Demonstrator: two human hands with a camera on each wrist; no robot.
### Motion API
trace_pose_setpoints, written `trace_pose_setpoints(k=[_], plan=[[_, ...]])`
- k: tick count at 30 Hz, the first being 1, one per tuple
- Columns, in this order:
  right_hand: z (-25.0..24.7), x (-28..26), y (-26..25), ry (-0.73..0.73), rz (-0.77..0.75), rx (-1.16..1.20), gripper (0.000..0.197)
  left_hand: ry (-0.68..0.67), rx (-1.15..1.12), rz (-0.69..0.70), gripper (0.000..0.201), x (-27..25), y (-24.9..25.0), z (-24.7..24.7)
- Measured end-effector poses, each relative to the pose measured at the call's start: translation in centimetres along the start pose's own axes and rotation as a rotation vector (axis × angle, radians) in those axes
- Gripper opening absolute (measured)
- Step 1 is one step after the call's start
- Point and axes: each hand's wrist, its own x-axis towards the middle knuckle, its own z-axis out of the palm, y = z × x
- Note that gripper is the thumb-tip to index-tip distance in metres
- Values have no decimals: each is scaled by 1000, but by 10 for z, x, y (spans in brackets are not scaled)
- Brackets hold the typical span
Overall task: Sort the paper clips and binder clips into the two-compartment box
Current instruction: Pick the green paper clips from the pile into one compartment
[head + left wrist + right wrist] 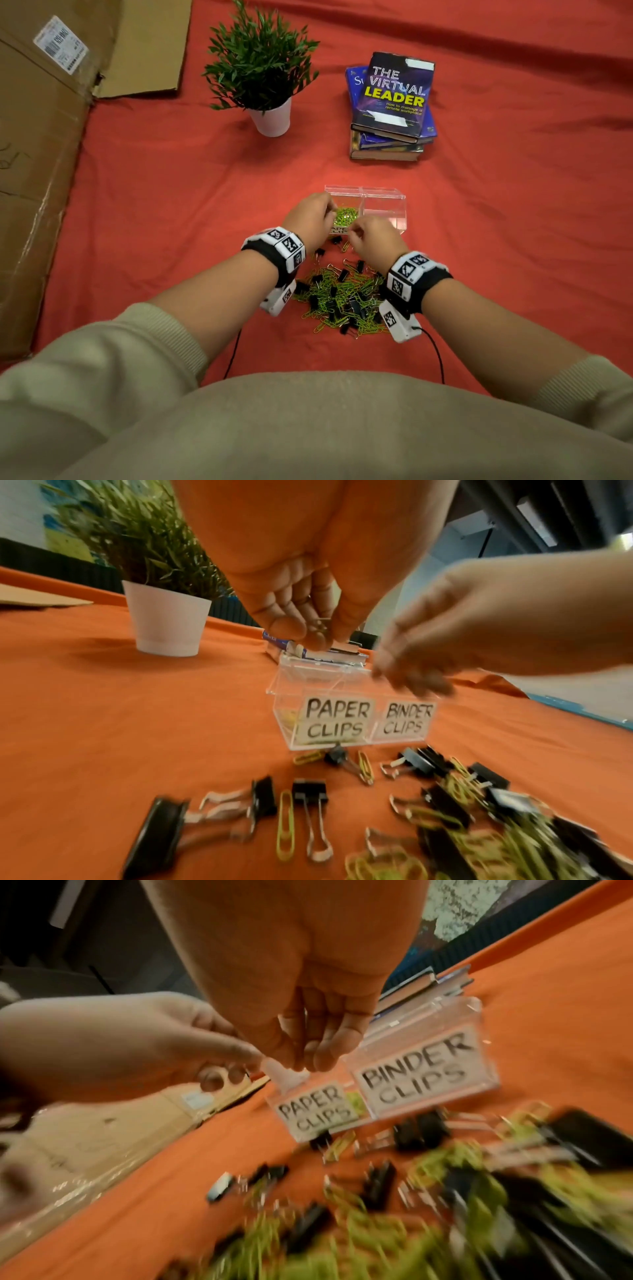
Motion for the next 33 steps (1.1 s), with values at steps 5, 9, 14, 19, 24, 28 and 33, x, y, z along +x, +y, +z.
trace_pose_setpoints(k=[5,9,14,19,24,28,33], plan=[[28,-33,16,-277,-110,-116,26,-76,82,-32,14,19,8,4],[40,-35,25,-279,-85,-168,26,-56,86,2,25,5,5,10],[35,-33,38,-121,0,-161,22,-160,133,17,13,-35,-15,19],[40,-38,26,-192,-69,-118,19,-370,260,31,22,-66,-42,33],[52,-46,21,-267,-79,-184,32,-364,341,0,23,-73,-53,31],[56,-52,22,-278,-123,-259,35,-381,383,-11,18,-75,-59,27],[58,-57,19,-263,-104,-280,27,-313,326,-15,19,-71,-42,31]])
